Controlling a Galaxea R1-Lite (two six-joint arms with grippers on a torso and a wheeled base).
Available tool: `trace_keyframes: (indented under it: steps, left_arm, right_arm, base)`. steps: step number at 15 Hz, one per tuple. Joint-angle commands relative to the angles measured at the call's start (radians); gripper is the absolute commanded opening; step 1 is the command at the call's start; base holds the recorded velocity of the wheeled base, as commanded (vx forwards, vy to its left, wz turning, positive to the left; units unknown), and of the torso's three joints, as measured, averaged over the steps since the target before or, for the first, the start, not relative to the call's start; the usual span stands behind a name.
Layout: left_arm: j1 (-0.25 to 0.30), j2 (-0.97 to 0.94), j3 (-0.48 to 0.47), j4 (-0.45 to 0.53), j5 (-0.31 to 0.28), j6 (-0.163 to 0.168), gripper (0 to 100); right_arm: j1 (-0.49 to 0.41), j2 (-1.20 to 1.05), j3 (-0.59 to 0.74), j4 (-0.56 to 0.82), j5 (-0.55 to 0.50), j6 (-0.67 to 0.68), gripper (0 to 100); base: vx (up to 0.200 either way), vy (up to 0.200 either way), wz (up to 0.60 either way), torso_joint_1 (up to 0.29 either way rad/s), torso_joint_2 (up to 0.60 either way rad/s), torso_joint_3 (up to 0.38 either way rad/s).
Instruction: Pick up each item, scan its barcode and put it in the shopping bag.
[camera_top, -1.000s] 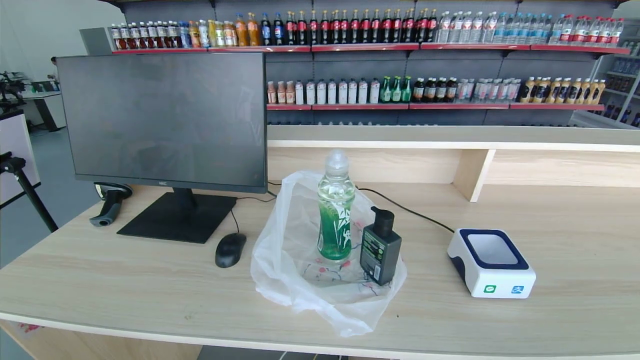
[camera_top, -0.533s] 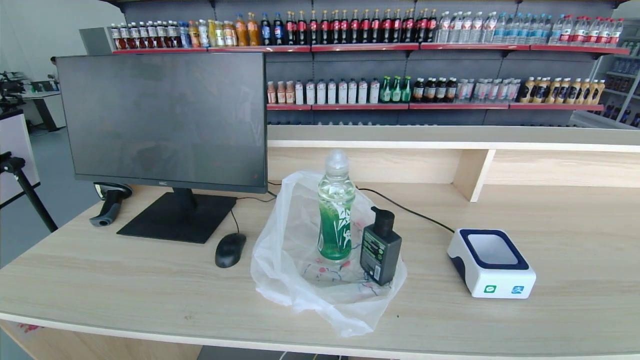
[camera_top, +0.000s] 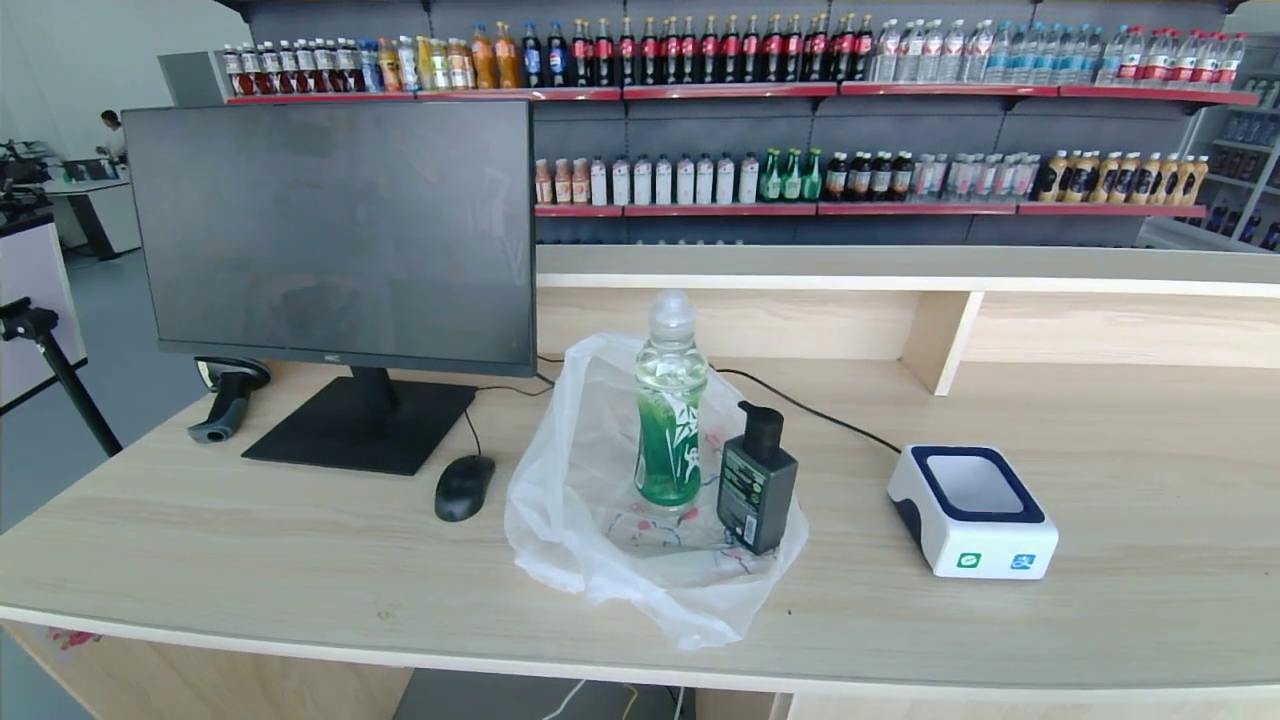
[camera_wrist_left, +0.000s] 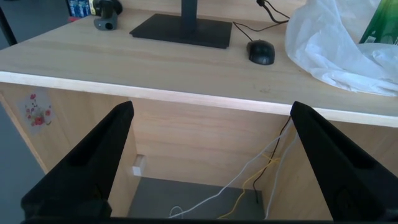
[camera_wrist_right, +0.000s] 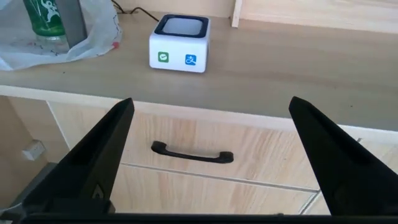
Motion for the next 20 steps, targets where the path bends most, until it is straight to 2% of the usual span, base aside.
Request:
trace_keyframes:
  steps: [1,3,5,11,13,20]
  left_arm:
    - [0.0,0.001,-0.001,0.0,0.001,-0.001,100]
    - [0.0,0.001,-0.001,0.0,0.001,-0.001,100]
    - [0.0,0.001,-0.001,0.0,0.001,-0.001,100]
    - [0.0,0.001,0.0,-0.002,0.001,0.001,100]
    - [-0.002,0.001,0.0,0.0,-0.001,0.004,100]
    - [0.0,0.0,-0.001,0.0,-0.001,0.004,100]
  right_arm:
    - [0.0,0.0,0.024,-0.007,-0.001,0.008,100]
    - [0.0,0.0,0.024,-0.01,0.001,0.008,100]
    - [0.0,0.0,0.024,-0.009,0.001,0.012,100]
    - [0.0,0.0,0.024,-0.007,0.001,0.05,100]
    - [0.0,0.0,0.024,-0.007,0.001,0.05,100]
    - [0.0,0.0,0.024,-0.007,0.001,0.05,100]
  base:
    - [-0.2,0.0,0.0,-0.012,0.0,0.002]
    - [-0.2,0.0,0.0,-0.01,0.0,0.009]
    - [0.0,0.0,0.0,0.0,0.0,0.0]
    - [0.0,0.0,-0.6,-0.001,0.0,0.002]
    - [0.0,0.0,0.0,0.0,0.0,0.0]
    - [0.0,-0.2,0.0,0.006,0.0,-0.002]
